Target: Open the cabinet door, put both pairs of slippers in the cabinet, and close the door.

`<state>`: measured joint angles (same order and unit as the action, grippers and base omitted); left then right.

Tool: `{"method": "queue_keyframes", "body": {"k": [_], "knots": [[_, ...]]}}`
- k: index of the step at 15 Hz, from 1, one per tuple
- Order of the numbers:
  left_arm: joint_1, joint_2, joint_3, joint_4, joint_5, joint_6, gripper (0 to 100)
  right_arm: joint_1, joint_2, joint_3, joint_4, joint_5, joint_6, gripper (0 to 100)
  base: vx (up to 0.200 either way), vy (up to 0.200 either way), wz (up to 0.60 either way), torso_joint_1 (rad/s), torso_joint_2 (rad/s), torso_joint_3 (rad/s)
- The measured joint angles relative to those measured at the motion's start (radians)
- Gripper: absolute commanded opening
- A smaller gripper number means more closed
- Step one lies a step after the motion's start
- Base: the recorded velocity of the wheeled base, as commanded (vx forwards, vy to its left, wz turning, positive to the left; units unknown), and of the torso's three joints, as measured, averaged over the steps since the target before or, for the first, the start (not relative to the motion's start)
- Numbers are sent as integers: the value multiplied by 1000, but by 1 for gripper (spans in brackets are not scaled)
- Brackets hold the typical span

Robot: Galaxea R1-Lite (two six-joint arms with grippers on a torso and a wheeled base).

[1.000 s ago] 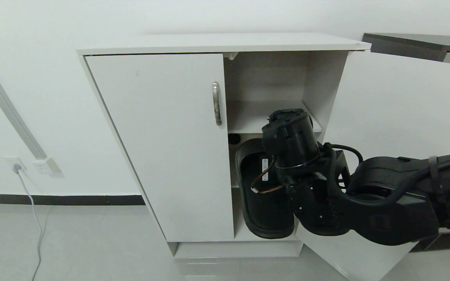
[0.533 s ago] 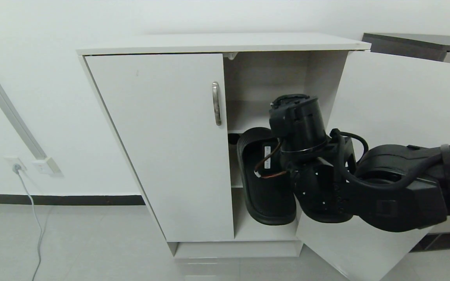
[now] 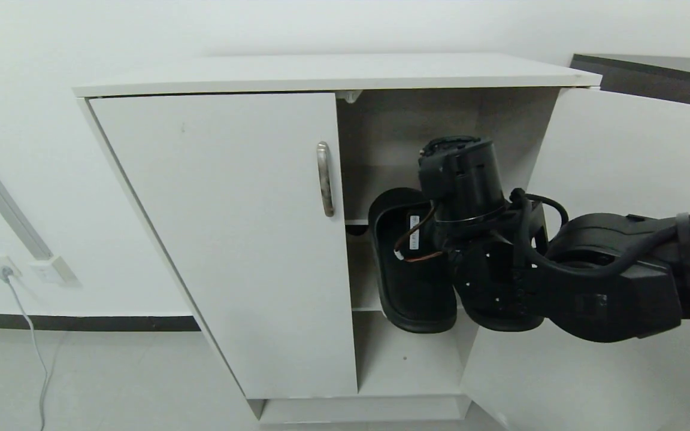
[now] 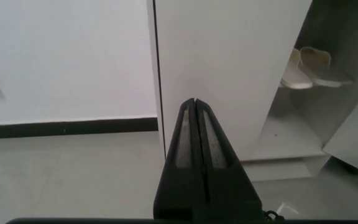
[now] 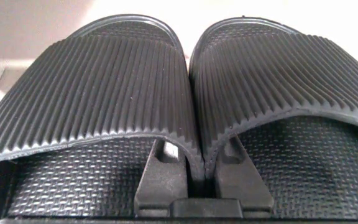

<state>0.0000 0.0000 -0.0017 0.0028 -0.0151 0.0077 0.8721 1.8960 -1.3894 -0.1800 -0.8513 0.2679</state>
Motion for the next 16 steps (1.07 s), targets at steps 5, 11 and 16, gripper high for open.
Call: {"method": "queue_keyframes", "body": {"k": [5,11,16], "knots": [[0,0,0,0,1,0,0,-15,22,-10,-17,8,0,0,120,0,0,1,1,0],[0,0,0,-1,3,-1,0,-73,64,-99,-5,106,-15,0,0,0,0,0,0,0],[0,0,0,-1,4,-1,0,-115,121,-234,79,118,-18,0,0,0,0,0,0,0]]}}
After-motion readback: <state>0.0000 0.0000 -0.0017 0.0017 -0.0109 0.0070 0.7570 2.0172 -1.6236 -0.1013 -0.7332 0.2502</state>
